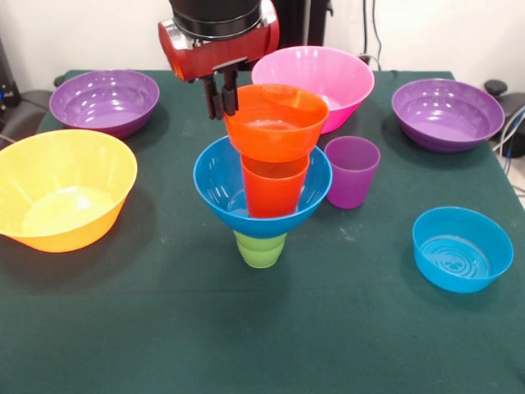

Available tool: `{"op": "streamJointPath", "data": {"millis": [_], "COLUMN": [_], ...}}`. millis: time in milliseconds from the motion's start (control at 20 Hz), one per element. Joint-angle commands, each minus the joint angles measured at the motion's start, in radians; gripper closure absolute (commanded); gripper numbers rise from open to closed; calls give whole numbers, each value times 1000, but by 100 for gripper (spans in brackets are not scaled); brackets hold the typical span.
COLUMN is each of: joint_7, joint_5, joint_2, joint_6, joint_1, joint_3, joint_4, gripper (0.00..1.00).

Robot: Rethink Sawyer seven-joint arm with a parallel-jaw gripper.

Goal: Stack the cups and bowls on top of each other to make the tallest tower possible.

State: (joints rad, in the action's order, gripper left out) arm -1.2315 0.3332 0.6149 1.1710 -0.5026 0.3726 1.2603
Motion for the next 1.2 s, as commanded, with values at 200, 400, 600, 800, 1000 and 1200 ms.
{"op": "streamJointPath", "data": {"millis": [200,400,600,800,1000,1200], "joint_7": [24,22,22,17,11,12], "joint_5": [43,42,37,34,32,34], "joint_2": [-25,-27,-23,-24,-28,-30], "joint_6": [90,99,105,114,123,109], "joint_1": [27,29,28,31,34,32], "joint_3": [3,3,5,7,8,8], "joint_4": [-26,-35,-34,-42,-55,-52], "gripper": [100,100,100,100,100,100]}}
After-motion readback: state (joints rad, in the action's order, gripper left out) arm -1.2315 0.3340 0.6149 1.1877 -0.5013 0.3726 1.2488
